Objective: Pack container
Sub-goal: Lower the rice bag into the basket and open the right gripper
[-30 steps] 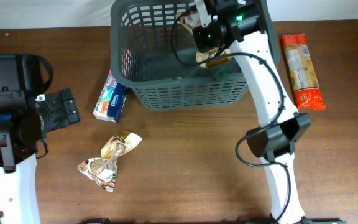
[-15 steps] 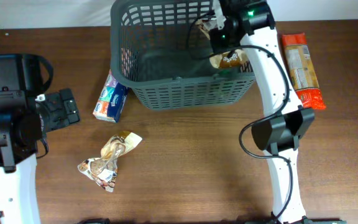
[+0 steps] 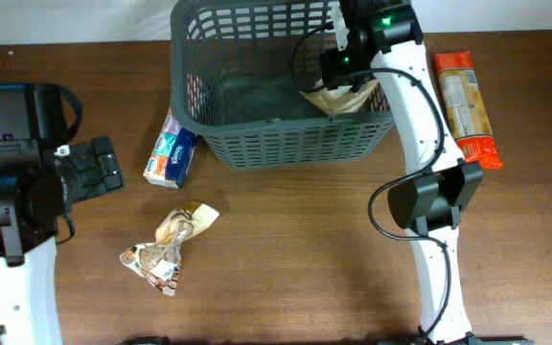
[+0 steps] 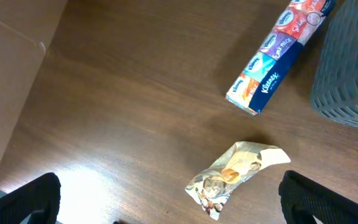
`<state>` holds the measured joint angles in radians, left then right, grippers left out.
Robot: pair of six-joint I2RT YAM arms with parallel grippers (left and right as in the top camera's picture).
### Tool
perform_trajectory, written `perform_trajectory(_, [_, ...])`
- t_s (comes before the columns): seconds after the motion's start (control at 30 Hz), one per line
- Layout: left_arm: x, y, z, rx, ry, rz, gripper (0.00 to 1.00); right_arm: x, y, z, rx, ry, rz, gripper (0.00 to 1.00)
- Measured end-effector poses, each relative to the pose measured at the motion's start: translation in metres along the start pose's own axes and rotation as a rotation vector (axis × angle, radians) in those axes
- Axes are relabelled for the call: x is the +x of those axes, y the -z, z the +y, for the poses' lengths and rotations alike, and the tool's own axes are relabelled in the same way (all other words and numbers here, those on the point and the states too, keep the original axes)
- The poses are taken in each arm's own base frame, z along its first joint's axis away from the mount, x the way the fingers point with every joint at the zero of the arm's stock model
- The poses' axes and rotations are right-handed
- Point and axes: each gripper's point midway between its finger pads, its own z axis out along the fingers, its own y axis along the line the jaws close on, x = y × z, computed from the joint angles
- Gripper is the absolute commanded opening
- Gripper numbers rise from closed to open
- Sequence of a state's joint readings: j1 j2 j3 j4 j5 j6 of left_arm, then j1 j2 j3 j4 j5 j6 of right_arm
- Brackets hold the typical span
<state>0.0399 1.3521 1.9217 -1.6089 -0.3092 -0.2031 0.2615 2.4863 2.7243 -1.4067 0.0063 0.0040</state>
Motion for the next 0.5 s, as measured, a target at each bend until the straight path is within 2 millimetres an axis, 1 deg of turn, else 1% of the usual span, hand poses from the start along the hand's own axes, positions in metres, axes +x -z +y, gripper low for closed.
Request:
perform_trajectory(0.1, [0.0,0.0,0.0,0.0,0.0,0.0,0.99,0.0,0.0,0.0,0.001,-0.011,0.001,0.81])
perform_trajectory(0.23, [0.0,0.0,0.0,0.0,0.0,0.0,0.99,0.0,0.001,-0.001,0.001,-0.047,0.0,0.87])
perform_trajectory(0.33, [0.0,0.0,0.0,0.0,0.0,0.0,0.99,-0.007,0.011,-0.004,0.002,-0.086,-0.035,0.88])
perform_trajectory(0.37, [0.0,0.0,0.0,0.0,0.0,0.0,0.99,-0.012,0.019,-0.006,0.002,-0.103,-0.058,0.89])
perform_trajectory(0.43, [0.0,0.0,0.0,0.0,0.0,0.0,0.99,-0.025,0.047,-0.013,0.002,-0.137,-0.134,0.91])
perform_trajectory(0.5, [0.0,0.0,0.0,0.0,0.0,0.0,0.99,-0.041,0.09,-0.028,0.007,-0.181,-0.247,0.93])
